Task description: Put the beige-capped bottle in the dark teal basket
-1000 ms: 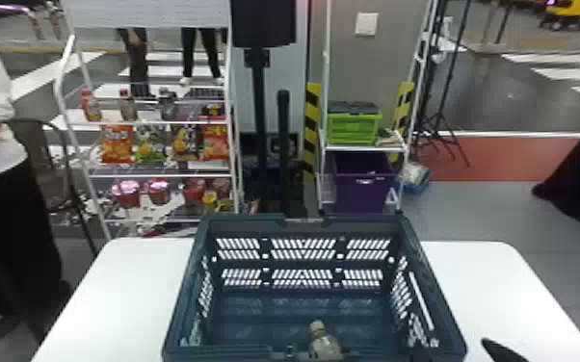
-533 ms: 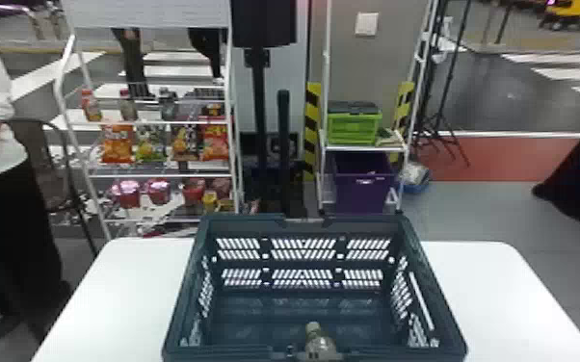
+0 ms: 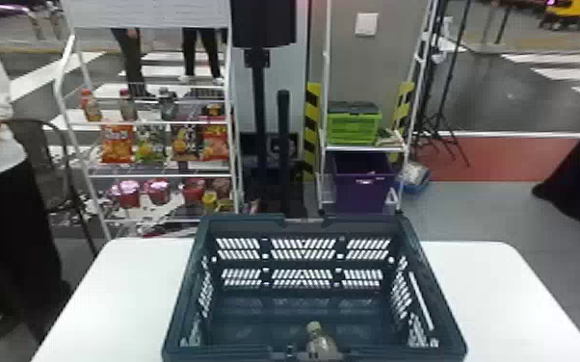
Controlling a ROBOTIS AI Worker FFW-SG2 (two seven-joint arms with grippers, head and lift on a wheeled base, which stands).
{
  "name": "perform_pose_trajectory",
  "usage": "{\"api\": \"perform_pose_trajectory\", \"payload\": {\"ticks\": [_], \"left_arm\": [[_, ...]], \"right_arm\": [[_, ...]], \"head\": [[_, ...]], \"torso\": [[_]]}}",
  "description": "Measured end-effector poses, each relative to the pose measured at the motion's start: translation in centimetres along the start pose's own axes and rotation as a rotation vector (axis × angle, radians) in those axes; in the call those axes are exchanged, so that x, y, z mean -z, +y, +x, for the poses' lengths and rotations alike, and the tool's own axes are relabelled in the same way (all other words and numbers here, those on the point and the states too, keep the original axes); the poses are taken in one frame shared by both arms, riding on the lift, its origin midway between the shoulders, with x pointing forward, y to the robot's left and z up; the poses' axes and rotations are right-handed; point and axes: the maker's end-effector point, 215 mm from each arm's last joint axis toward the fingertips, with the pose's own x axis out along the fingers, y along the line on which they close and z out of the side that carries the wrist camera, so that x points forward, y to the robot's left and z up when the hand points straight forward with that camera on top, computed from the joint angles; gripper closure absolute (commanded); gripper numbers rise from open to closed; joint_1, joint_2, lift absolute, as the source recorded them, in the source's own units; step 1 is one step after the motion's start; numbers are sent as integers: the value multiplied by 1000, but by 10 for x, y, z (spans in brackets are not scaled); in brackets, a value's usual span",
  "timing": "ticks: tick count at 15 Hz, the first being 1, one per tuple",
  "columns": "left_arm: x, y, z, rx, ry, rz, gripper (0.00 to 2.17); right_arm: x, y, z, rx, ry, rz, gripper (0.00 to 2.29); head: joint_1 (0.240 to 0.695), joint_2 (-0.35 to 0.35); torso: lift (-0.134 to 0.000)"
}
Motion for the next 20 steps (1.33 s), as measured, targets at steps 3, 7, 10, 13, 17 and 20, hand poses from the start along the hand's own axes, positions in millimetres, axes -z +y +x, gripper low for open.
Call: {"api": "perform_pose_trajectory", "payload": {"ticks": [3,7,10,13,17,20], "left_arm": [[-1,0,0,0,-1,1,157],[-1,0,0,-1,-2,0,157],[0,1,0,-2,-1,1,157],[0,1,1,-2,-1,1,157],[1,0,0,-3,1,0,157],[1,0,0,-2,1,0,157]], "right_arm": [[0,6,0,-34,1,0,83],[3,5,-1,-31,6,0,83],[6,4,-2,-28,11,-1,83],[6,4,-2,-28,13,-1,83],[6,3,-3,-27,13,-1,83],[8,3,-3,-26,17,-2,83]], "head": [[499,0],[499,0],[499,0],[499,0],[499,0],[499,0]], "torso": [[0],[0],[0],[0],[0],[0]]}}
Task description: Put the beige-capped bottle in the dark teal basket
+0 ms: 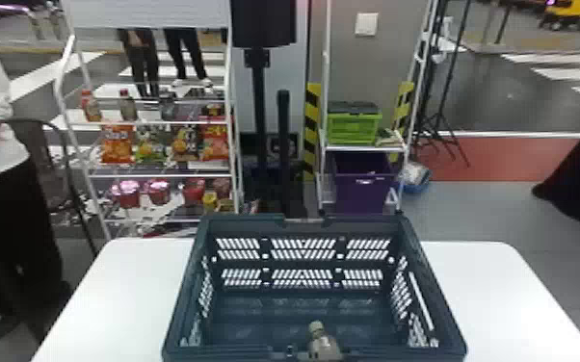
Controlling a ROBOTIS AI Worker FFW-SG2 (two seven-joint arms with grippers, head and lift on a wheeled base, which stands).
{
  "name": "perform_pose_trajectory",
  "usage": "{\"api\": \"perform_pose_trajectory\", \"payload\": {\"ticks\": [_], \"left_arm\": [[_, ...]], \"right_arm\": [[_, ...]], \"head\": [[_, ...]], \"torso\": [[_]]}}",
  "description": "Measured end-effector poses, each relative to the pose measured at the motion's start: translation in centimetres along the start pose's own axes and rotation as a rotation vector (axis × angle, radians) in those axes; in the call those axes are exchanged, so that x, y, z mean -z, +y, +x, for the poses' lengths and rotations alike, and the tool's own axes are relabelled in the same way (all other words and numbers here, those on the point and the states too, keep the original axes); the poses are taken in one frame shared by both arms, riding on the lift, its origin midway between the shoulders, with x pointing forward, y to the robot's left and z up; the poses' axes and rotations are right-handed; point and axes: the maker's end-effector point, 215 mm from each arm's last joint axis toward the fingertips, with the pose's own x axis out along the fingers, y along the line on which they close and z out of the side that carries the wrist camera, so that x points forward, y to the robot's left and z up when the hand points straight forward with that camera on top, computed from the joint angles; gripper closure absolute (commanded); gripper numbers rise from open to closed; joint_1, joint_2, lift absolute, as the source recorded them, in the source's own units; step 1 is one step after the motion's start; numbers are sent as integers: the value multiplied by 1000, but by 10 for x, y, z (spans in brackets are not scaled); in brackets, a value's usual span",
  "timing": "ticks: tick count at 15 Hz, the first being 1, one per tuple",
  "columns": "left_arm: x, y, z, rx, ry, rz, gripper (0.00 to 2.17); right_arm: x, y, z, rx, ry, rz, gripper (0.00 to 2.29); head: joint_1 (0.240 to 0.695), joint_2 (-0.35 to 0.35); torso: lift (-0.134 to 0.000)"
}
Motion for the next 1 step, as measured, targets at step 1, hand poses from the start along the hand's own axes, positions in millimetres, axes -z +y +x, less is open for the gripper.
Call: {"api": "perform_pose_trajectory", "payload": {"ticks": [1], "left_arm": [[0,0,0,0,0,0,157]], "right_arm": [[0,0,0,0,1,0,83]], "head": [[499,0]], "torso": [[0]]}}
